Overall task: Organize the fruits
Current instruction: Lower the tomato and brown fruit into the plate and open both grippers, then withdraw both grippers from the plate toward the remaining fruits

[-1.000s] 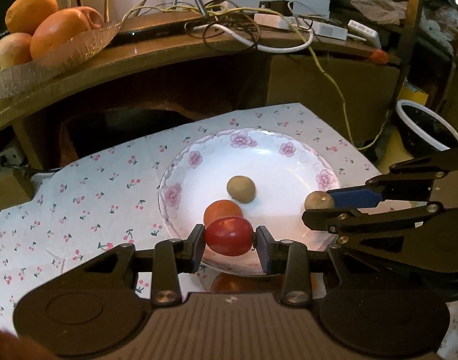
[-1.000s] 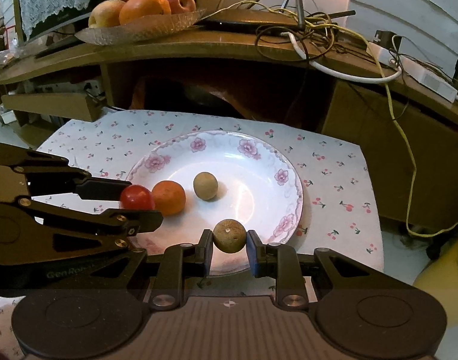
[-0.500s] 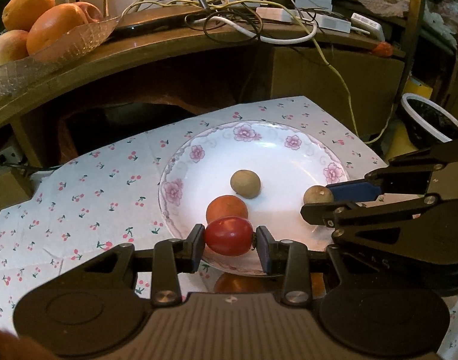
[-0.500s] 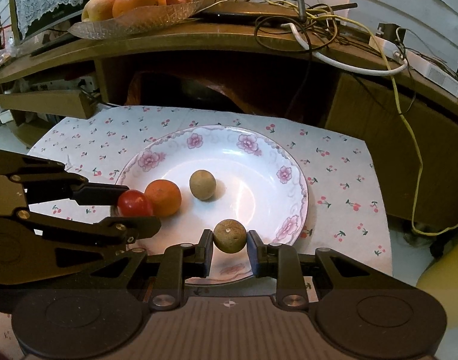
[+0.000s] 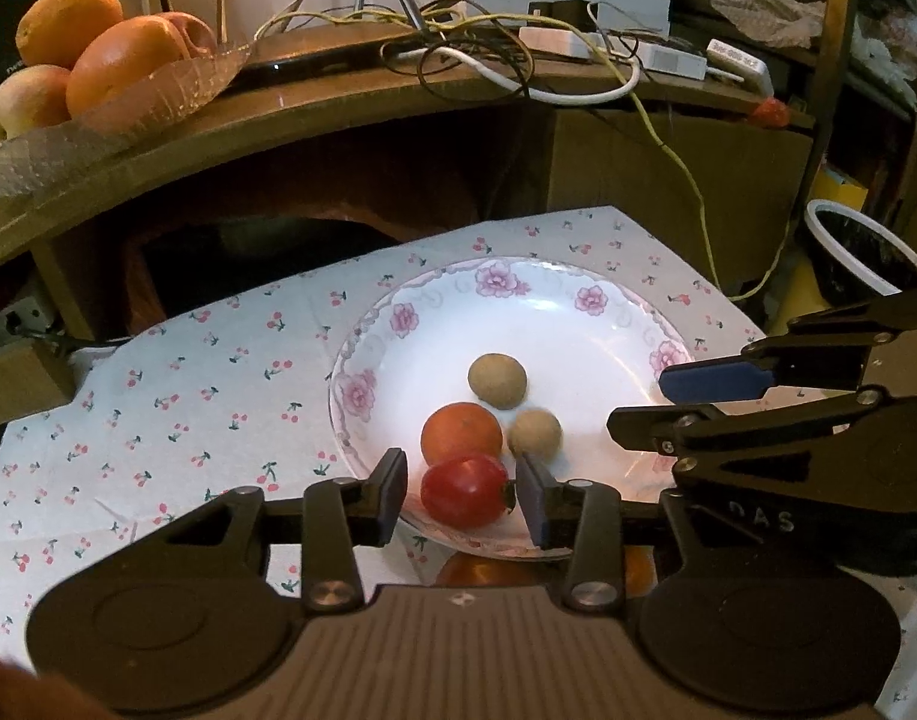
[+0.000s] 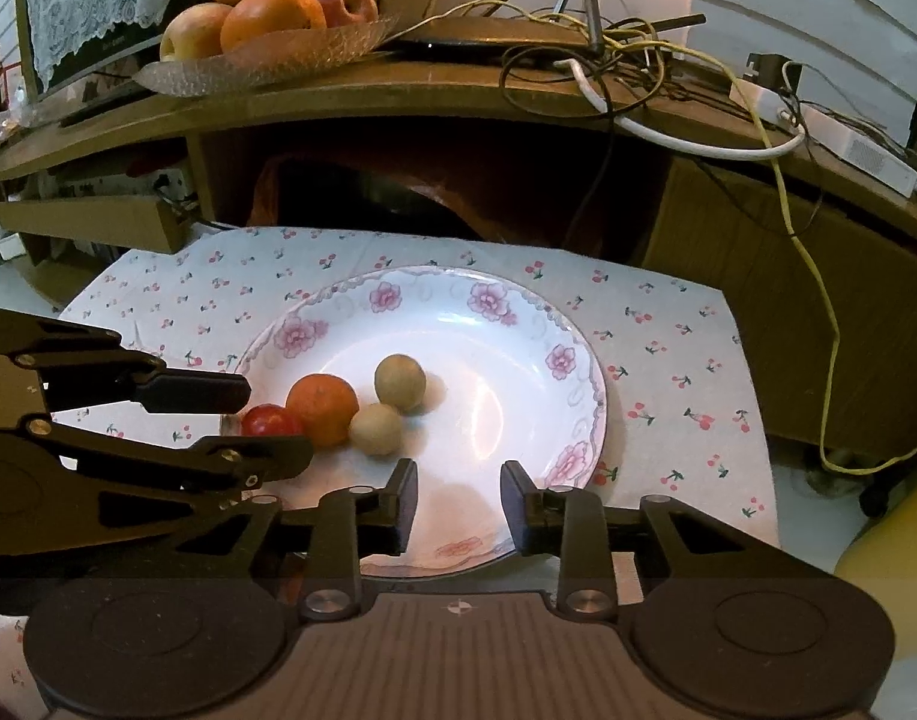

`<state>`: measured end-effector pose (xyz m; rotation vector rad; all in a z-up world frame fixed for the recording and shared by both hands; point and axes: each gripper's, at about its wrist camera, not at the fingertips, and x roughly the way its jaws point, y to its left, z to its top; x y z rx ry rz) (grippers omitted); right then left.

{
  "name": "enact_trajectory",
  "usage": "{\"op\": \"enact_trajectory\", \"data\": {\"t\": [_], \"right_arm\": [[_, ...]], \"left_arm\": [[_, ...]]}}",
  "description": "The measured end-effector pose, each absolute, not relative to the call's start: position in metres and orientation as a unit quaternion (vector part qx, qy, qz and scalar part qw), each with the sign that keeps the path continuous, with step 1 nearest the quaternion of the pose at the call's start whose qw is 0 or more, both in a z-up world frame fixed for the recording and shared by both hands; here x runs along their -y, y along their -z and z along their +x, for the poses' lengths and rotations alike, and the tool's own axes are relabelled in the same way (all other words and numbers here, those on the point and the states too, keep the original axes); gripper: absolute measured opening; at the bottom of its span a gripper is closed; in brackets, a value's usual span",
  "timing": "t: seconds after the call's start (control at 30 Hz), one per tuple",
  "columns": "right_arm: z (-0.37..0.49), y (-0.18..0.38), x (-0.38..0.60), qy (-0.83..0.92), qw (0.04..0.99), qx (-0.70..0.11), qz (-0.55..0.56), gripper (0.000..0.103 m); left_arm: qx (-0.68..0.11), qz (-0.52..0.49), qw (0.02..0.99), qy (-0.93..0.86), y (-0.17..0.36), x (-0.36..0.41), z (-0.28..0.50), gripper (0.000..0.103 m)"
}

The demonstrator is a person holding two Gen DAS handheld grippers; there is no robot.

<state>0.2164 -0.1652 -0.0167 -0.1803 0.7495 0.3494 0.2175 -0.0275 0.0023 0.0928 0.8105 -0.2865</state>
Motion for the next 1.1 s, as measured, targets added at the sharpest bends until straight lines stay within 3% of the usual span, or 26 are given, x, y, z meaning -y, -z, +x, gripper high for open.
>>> {"op": "enact_trajectory", "data": {"t": [0.5, 1.1], "right_arm": [[0.193, 0.010, 0.174, -0.193, 0.907, -0.363, -0.090, 0.033], [0.179, 0.023, 0.166, -0.232, 0.884, -0.392, -0.102, 0.035]], "left_arm": [[-0.386, 0.061, 0.907, 0.158, -0.019, 0.017, 0.191, 0.046], [-0.422, 0.084, 0.883, 0.187, -0.004, 0.001, 0.162, 0.047]]}}
